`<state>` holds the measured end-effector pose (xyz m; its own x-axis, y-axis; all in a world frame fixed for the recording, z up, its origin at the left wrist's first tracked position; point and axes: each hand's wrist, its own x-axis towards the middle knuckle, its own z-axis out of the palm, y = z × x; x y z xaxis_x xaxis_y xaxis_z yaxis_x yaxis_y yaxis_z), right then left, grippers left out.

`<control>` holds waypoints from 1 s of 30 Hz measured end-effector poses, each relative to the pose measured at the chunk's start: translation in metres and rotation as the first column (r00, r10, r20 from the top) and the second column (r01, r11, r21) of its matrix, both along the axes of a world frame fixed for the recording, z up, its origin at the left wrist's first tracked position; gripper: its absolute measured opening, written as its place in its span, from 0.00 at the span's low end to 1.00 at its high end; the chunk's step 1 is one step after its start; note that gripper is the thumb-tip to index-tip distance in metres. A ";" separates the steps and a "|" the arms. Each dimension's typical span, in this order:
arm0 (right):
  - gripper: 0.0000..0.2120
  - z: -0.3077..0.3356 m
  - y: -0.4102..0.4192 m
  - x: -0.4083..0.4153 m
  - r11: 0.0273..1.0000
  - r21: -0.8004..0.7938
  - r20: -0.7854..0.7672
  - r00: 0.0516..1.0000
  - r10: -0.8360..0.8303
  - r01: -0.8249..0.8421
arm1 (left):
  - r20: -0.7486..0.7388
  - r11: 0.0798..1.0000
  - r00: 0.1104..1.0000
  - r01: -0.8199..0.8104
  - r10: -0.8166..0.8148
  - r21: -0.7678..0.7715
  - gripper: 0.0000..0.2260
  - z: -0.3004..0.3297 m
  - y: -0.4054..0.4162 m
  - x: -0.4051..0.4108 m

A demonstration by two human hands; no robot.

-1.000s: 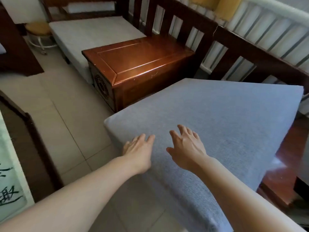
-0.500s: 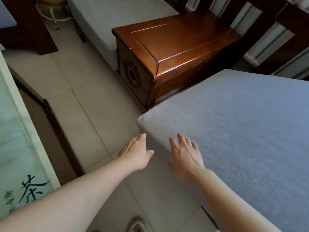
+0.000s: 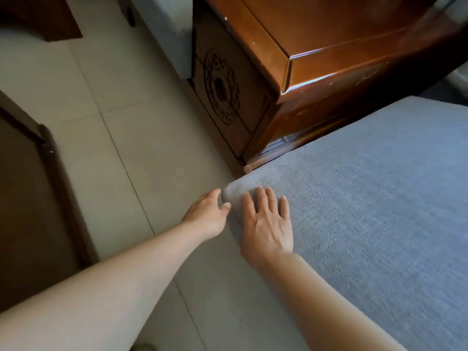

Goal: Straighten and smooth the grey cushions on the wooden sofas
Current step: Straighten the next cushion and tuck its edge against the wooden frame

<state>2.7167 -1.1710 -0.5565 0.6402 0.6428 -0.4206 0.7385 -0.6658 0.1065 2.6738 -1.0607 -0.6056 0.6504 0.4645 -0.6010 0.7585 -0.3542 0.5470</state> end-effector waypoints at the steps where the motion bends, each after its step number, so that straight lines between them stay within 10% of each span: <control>1: 0.41 -0.006 0.002 0.002 1.000 -0.018 0.030 0.999 0.012 -0.011 | 0.019 0.999 0.999 -0.038 0.038 -0.035 0.23 -0.009 0.003 0.007; 8: 0.41 -0.025 0.004 0.005 0.999 -0.021 0.107 0.994 0.039 -0.037 | 0.189 0.935 0.924 -0.298 0.333 -0.192 0.07 -0.048 0.007 0.035; 30: 0.37 -0.024 0.044 -0.009 0.996 0.091 0.170 0.985 0.011 -0.027 | 0.264 0.967 0.932 -0.255 0.250 -0.014 0.10 -0.022 0.053 0.029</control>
<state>2.7076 -1.1274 -0.5802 0.6844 0.6865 -0.2454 0.7276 -0.6646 0.1699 2.7027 -1.0082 -0.6273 0.6430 0.6438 -0.4148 0.6556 -0.1827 0.7327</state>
